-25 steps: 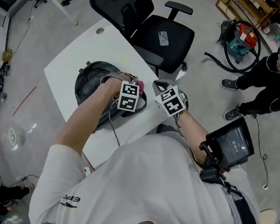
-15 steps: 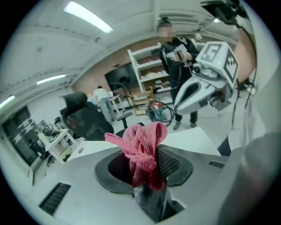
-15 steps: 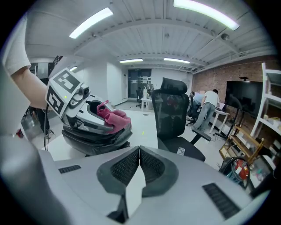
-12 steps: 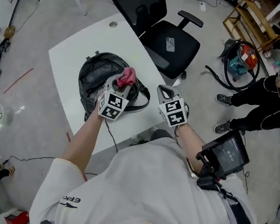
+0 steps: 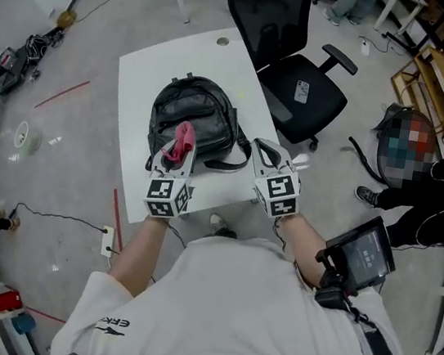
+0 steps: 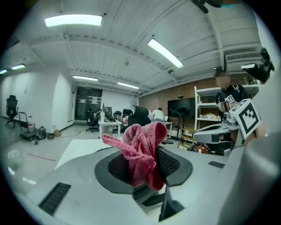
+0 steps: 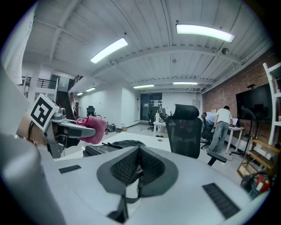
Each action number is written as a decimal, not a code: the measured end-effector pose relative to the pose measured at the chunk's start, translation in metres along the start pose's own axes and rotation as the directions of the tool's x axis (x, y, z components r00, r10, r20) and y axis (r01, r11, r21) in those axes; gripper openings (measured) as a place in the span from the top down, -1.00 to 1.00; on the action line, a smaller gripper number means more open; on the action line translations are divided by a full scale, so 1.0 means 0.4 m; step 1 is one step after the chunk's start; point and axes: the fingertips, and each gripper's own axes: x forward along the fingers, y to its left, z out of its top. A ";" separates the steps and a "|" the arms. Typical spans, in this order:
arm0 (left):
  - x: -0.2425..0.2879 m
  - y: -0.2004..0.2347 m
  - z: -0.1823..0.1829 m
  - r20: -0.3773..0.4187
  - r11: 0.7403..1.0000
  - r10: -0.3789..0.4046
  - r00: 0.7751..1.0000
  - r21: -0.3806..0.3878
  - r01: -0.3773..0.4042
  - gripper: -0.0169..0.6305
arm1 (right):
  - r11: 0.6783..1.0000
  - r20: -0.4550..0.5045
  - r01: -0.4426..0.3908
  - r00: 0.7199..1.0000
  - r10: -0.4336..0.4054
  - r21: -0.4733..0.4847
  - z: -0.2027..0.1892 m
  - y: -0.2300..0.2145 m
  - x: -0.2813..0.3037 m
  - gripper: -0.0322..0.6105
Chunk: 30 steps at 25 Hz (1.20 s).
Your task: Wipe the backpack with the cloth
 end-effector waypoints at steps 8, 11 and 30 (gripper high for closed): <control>-0.199 -0.136 -0.023 0.034 0.991 0.126 0.991 -0.048 -0.124 0.54 | 0.993 0.033 -0.114 0.993 0.113 0.023 -0.018 0.064 -0.187 0.89; -0.257 -0.194 -0.033 0.047 0.988 0.154 0.987 -0.036 -0.153 0.54 | 0.990 0.042 -0.140 0.989 0.139 0.023 -0.029 0.078 -0.244 0.89; -0.348 -0.292 -0.030 0.098 0.990 0.144 0.985 -0.014 -0.144 0.54 | 0.989 0.099 -0.145 0.985 0.140 0.040 -0.016 0.121 -0.348 0.89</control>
